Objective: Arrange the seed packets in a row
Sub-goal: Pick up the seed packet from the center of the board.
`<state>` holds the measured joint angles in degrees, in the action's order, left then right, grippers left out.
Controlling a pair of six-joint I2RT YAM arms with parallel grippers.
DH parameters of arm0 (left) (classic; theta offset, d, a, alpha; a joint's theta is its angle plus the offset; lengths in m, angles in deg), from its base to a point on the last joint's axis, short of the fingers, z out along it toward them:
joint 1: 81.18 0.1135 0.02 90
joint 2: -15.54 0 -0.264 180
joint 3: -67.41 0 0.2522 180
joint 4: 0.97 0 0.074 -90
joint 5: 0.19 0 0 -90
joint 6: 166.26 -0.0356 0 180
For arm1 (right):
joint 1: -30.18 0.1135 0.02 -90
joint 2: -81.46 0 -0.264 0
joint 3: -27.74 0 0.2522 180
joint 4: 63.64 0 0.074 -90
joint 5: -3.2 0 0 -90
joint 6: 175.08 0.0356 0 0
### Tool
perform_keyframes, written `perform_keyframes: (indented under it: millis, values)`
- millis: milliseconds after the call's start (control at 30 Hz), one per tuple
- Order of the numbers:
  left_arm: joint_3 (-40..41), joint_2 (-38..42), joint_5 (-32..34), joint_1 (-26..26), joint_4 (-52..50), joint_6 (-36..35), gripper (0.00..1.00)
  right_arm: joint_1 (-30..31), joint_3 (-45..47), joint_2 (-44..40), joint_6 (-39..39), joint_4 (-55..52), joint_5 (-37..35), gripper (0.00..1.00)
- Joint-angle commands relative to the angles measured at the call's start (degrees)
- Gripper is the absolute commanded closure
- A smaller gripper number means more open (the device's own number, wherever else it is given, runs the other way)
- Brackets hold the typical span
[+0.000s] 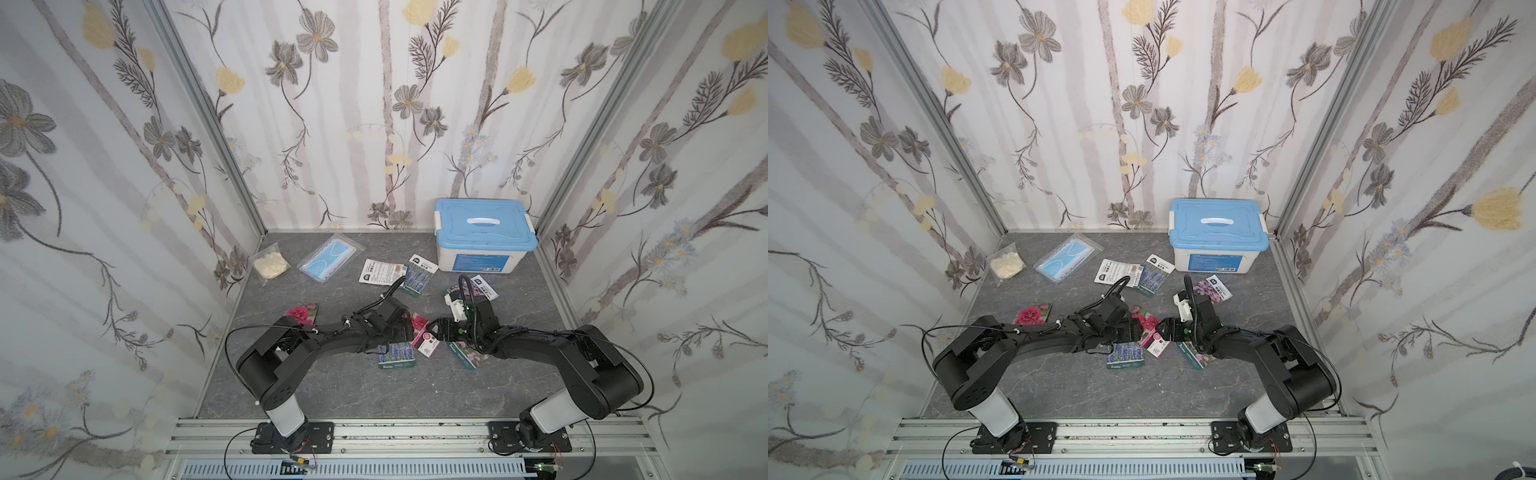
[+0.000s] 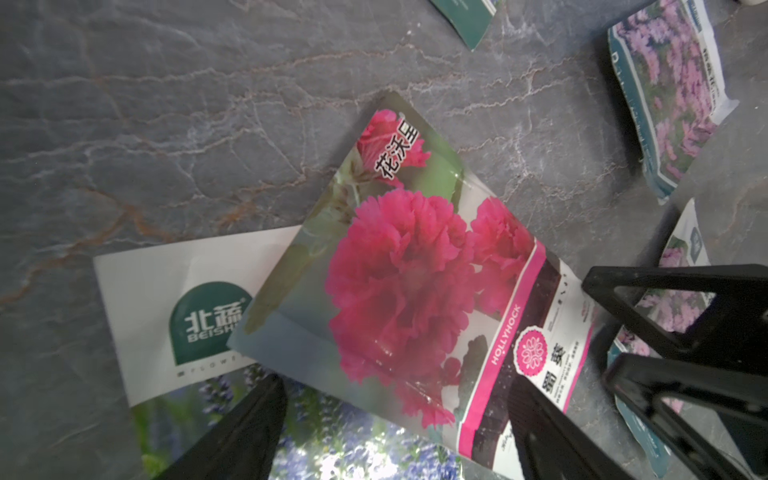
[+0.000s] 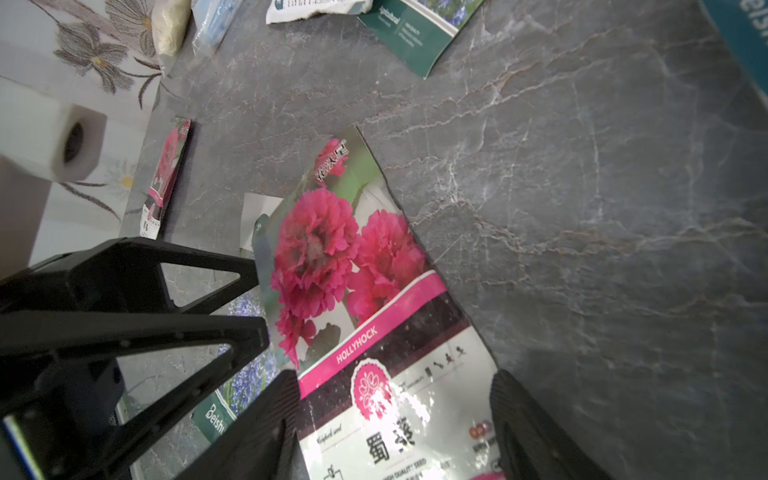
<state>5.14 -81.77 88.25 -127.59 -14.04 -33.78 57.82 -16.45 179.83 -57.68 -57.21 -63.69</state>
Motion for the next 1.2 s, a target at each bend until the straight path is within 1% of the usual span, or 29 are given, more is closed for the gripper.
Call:
perform_keyframes:
  millis: [0,300,533,1000,1100,1167]
  values:
    - [-0.25,-1.11,0.00,0.01,-0.28,0.76,0.13,-0.08,-0.23,1.26,0.88,3.99,1.23,0.27]
    - [-0.44,-1.85,0.06,0.01,0.81,0.50,0.14,-0.11,-1.30,4.01,1.42,3.75,1.40,0.33]
    - [-1.06,-1.81,0.99,0.05,0.88,-0.11,0.24,0.05,-0.21,3.75,2.51,3.96,1.34,0.36]
    - [-4.44,-3.97,0.09,0.06,1.86,-1.34,0.32,2.62,2.09,4.54,4.10,6.10,1.10,0.40]
    - [-5.09,-4.49,-0.11,0.01,1.95,-1.61,0.37,2.87,2.35,4.32,4.20,6.01,1.03,0.40]
    - [-5.32,-4.73,-0.02,0.01,2.04,-1.76,0.43,2.95,2.54,4.32,4.21,6.01,0.97,0.40]
